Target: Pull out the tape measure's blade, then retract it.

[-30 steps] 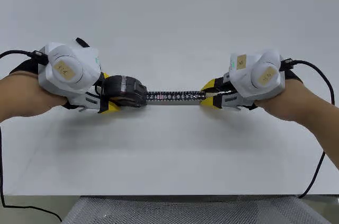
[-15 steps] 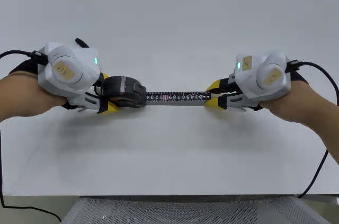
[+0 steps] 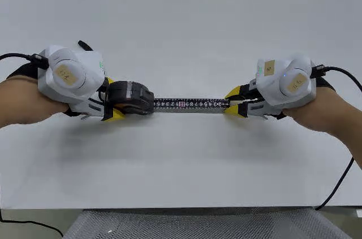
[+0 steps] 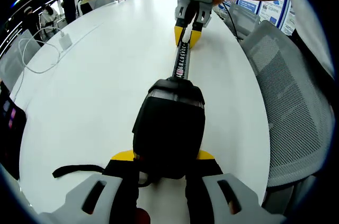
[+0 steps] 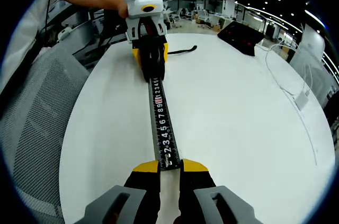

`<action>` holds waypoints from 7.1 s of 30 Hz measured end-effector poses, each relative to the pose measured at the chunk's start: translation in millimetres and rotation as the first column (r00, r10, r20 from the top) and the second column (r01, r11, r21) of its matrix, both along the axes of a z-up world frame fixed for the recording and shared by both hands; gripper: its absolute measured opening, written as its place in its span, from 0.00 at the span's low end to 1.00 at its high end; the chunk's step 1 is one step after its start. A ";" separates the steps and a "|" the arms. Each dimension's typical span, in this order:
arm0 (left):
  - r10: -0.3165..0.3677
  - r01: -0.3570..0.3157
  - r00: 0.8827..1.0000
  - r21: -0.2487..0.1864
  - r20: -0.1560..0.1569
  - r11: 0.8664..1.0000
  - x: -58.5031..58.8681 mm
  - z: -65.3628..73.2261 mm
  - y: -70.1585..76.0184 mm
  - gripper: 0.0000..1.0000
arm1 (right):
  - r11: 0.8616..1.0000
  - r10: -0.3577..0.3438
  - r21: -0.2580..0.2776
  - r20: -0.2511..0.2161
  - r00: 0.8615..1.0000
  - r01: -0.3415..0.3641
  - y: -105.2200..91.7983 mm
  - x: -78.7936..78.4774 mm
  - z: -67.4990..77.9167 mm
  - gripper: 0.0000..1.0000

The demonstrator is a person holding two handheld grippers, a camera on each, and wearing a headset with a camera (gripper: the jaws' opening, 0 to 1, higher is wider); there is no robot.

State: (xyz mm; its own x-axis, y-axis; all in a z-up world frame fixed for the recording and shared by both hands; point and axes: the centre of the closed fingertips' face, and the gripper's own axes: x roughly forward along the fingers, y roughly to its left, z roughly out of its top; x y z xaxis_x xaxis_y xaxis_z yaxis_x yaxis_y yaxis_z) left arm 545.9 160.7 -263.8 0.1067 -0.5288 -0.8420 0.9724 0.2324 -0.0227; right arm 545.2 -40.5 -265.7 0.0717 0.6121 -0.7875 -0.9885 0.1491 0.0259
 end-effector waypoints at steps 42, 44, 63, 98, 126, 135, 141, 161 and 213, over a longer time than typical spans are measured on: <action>-0.003 0.003 1.000 0.008 0.000 1.000 -0.4 0.1 -0.1 0.29 | 0.999 -0.013 -0.046 0.002 1.000 0.013 -37.4 -0.2 1.7 0.08; -0.003 0.003 1.000 0.007 0.000 1.000 -0.4 0.1 -0.2 0.29 | 0.999 -0.014 -0.049 0.002 1.000 0.014 -39.8 0.4 1.8 0.08; -0.006 0.006 1.000 0.011 0.000 1.000 -0.6 -0.6 0.2 0.29 | 0.997 -0.020 -0.070 0.000 1.000 0.020 -56.2 0.8 2.3 0.08; -0.004 0.004 1.000 0.015 0.002 1.000 -0.2 0.0 -0.6 0.29 | 0.993 -0.022 -0.118 -0.004 1.000 0.021 -91.3 2.9 0.7 0.08; 0.018 -0.018 1.000 0.030 0.007 0.999 1.4 0.2 -0.3 0.29 | 0.979 0.046 -0.199 -0.018 0.999 -0.048 -89.4 2.4 -1.5 0.11; 0.018 -0.018 1.000 0.032 0.012 0.999 1.3 0.6 -0.2 0.29 | 0.978 0.044 -0.204 -0.018 0.999 -0.047 -89.7 2.4 -1.7 0.12; 0.009 -0.009 1.000 0.032 0.019 0.999 1.9 0.7 -0.3 0.29 | 0.978 0.041 -0.205 -0.020 0.999 -0.044 -87.8 1.9 -1.3 0.12; 0.035 -0.035 0.999 0.013 0.009 0.999 2.5 4.6 -6.2 0.40 | 0.983 -0.016 -0.183 -0.028 0.999 0.011 -86.2 2.2 0.4 0.25; 0.383 -0.368 0.923 -0.201 0.042 0.908 -26.4 59.3 33.2 0.73 | 0.908 -0.412 0.068 -0.027 0.911 0.413 -83.0 -25.5 56.9 0.60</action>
State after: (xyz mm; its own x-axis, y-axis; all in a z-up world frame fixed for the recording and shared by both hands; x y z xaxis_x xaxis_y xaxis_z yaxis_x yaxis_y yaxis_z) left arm 519.5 193.9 -204.5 0.3900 -0.5826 -0.7131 0.8142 0.5799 -0.0285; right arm 519.7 -123.5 -208.8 0.3209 0.5843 -0.7454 -0.8390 0.5406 0.0625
